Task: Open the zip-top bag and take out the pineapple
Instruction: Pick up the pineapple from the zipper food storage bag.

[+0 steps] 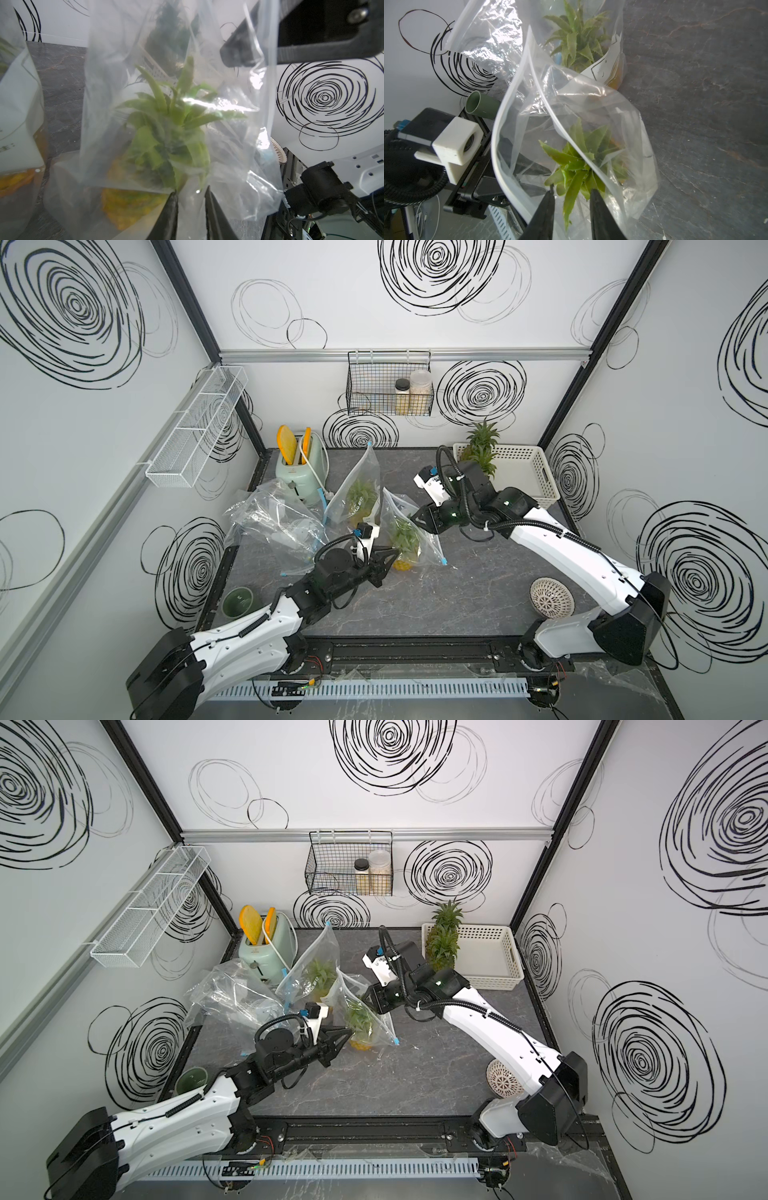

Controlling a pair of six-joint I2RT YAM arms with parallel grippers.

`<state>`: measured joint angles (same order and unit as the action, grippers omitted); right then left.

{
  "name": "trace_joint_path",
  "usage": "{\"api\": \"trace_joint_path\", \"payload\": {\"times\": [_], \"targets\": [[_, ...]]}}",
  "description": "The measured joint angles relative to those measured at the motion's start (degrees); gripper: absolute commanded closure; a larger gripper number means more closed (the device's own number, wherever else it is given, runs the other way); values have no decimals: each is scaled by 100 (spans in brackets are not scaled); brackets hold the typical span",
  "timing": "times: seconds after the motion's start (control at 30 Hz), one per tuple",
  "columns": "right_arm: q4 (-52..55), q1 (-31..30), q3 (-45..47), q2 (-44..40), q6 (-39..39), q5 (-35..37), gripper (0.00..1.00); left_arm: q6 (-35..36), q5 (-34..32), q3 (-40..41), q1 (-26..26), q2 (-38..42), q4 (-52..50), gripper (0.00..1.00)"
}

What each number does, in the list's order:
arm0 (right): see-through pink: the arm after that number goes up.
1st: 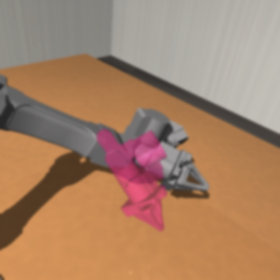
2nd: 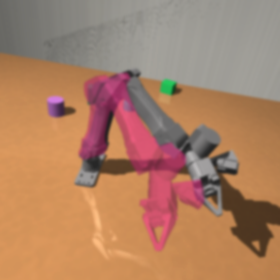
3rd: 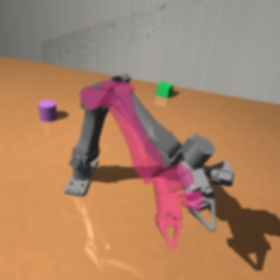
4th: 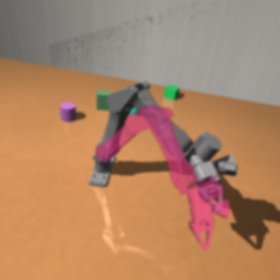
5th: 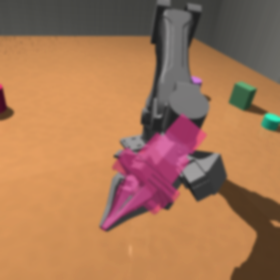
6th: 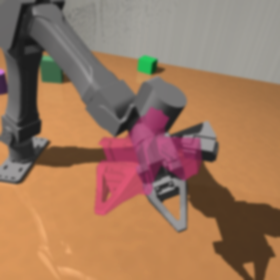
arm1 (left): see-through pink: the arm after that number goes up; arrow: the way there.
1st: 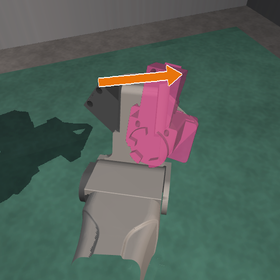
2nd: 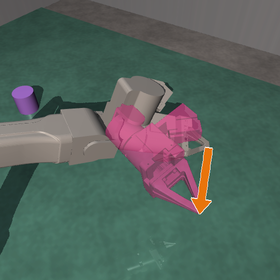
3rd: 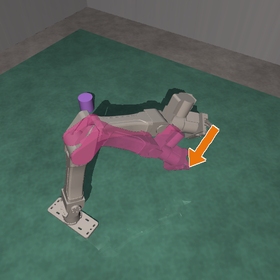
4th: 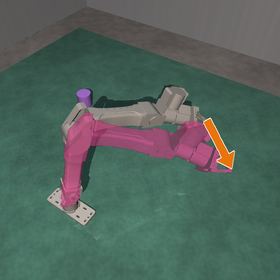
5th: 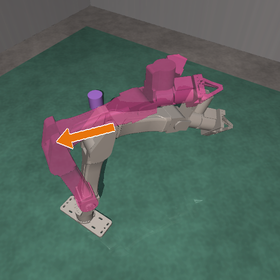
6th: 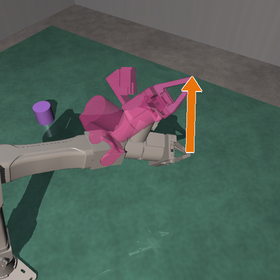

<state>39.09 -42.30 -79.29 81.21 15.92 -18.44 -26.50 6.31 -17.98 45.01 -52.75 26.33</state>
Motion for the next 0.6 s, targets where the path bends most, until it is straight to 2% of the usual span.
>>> {"api": "trace_joint_path", "payload": {"times": [0.3, 0.6], "targets": [[46, -107, -2, 361, 28, -72, 49, -11, -61, 210, 0, 0, 87, 74], [225, -339, -232, 737, 101, 85, 30, -11, -101, 317, 0, -90, 286, 76]]}}
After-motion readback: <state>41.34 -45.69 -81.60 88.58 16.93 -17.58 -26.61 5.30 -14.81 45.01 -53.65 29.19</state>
